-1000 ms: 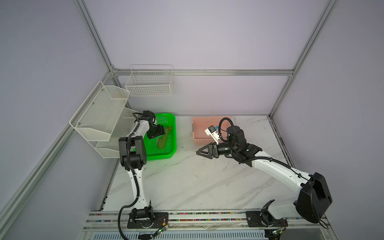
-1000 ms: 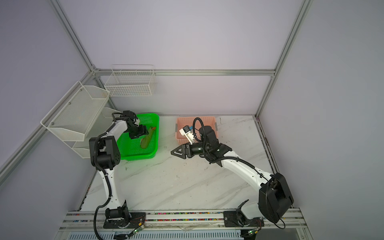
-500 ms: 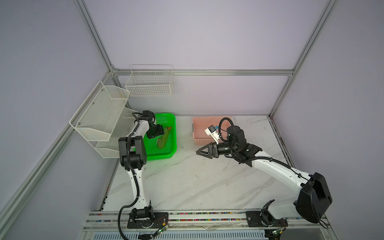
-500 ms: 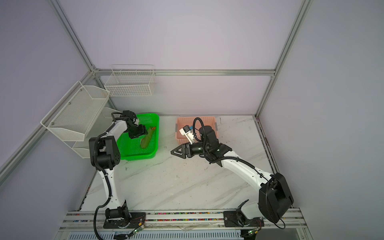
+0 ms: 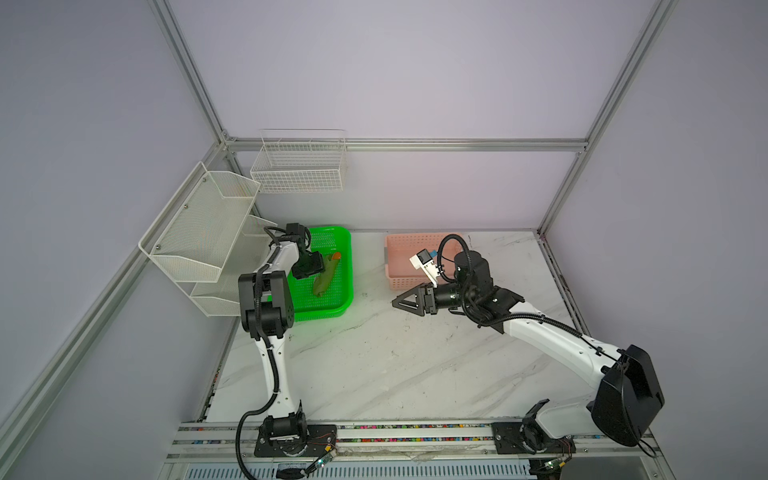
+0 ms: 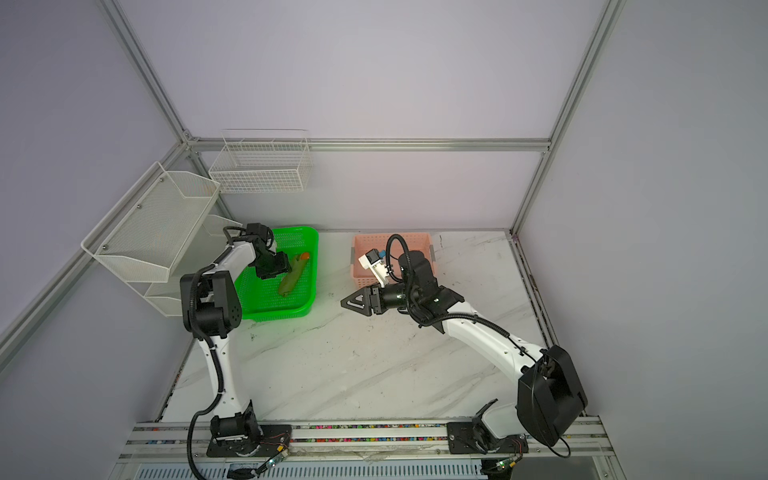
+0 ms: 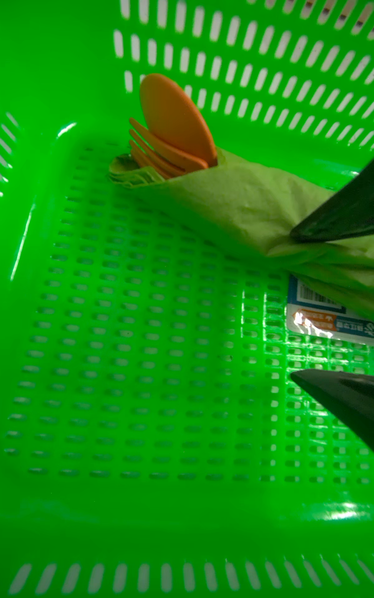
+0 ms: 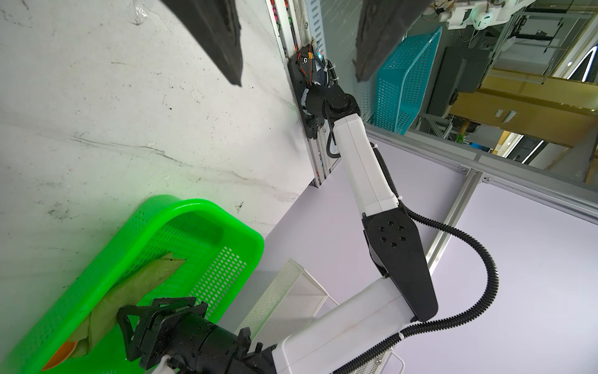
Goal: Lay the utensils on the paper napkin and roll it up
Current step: 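Lower the green roll into the green basket with the left gripper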
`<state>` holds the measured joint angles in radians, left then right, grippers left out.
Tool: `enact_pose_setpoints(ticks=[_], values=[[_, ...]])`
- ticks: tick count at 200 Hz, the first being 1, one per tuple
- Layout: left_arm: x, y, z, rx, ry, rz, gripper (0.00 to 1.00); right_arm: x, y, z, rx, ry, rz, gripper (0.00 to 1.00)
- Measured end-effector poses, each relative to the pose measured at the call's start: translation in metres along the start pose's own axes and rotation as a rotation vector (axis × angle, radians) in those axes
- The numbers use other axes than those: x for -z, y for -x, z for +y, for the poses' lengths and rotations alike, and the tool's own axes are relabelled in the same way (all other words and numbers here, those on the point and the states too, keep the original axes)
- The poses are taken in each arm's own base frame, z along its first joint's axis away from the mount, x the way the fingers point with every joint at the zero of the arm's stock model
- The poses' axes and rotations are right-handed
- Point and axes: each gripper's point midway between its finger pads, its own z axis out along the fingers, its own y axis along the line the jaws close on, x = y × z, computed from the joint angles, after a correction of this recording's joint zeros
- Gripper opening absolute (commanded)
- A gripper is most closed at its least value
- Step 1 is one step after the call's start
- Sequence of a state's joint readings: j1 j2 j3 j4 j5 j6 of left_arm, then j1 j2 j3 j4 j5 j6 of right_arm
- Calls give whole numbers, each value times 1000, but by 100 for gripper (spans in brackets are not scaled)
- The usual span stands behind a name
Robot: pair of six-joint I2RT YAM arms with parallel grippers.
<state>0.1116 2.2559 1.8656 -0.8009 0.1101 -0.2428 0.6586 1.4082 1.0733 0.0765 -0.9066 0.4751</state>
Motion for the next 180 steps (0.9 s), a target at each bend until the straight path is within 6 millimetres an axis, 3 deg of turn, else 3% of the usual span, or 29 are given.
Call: enact_pose_setpoints(ticks=[96, 131, 180], values=[[-7, -5, 6, -7, 53, 9, 35, 0, 2, 1, -3, 4, -6, 57], [-13, -13, 4, -30, 93, 13, 34, 0, 3, 2, 0, 6, -9, 57], [-8, -17, -2, -53, 138, -5, 35, 0, 4, 3, 0, 9, -13, 57]])
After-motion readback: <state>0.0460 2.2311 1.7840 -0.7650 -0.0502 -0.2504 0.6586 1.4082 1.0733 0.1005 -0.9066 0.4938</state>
